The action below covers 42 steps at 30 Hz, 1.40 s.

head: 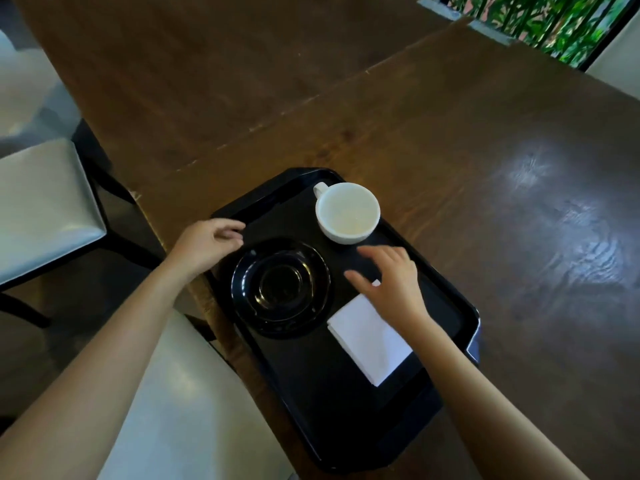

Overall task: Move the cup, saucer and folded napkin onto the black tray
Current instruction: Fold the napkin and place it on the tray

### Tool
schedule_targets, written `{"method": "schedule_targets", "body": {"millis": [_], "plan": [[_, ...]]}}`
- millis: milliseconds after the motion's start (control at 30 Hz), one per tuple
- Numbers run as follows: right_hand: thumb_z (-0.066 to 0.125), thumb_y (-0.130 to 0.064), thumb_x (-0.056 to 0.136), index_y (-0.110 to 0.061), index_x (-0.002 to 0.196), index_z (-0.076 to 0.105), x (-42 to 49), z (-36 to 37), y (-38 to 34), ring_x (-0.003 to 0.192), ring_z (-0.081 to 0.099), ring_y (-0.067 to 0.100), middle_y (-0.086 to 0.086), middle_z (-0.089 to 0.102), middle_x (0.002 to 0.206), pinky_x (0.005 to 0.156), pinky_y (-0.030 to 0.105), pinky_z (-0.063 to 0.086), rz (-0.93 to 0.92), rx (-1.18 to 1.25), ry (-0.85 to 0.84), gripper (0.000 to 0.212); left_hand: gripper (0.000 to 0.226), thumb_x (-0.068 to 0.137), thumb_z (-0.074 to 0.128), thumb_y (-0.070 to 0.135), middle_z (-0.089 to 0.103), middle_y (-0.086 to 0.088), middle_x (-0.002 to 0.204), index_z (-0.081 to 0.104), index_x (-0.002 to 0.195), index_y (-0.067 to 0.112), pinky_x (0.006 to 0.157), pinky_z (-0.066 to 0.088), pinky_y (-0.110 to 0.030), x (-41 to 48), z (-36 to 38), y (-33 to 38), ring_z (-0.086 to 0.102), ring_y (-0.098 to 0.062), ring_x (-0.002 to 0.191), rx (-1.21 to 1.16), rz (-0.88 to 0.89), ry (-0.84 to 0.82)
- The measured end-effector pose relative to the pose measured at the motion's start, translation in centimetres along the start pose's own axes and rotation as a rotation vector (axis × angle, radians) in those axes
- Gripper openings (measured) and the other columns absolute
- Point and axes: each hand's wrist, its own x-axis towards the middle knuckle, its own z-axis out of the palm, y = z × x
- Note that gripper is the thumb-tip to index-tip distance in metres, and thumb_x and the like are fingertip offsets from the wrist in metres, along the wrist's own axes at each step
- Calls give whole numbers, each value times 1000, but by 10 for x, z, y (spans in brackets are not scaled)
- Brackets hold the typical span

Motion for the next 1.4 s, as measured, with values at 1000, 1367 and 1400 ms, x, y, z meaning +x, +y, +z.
{"method": "schedule_targets", "body": {"millis": [1000, 1367, 1400], "plan": [[49, -54, 88, -20, 143, 33, -30, 19, -24, 130, 31, 21, 1, 46, 140, 107, 39, 24, 13, -162, -91, 67, 36, 86, 61, 13, 58, -7, 124, 57, 122, 16, 85, 48, -35, -20, 18, -1, 59, -23, 101, 367, 180, 197], [46, -66, 82, -7, 149, 2, -104, -14, 11, 147, -3, 23, 9, 1, 160, 119, 36, 1, 113, -453, -341, 100, 49, 93, 47, 16, 23, -10, 154, 35, 140, 12, 109, 32, -32, -117, 174, 7, 15, -21, 141, 433, 591, -37], [47, -66, 82, -7, 149, 1, -105, -13, 9, 147, -3, 23, 10, -1, 160, 118, 35, 0, 120, -450, -344, 100, 47, 94, 46, 16, 21, -11, 154, 35, 140, 11, 108, 34, -32, -118, 178, 5, 14, -22, 142, 456, 592, -28]]}}
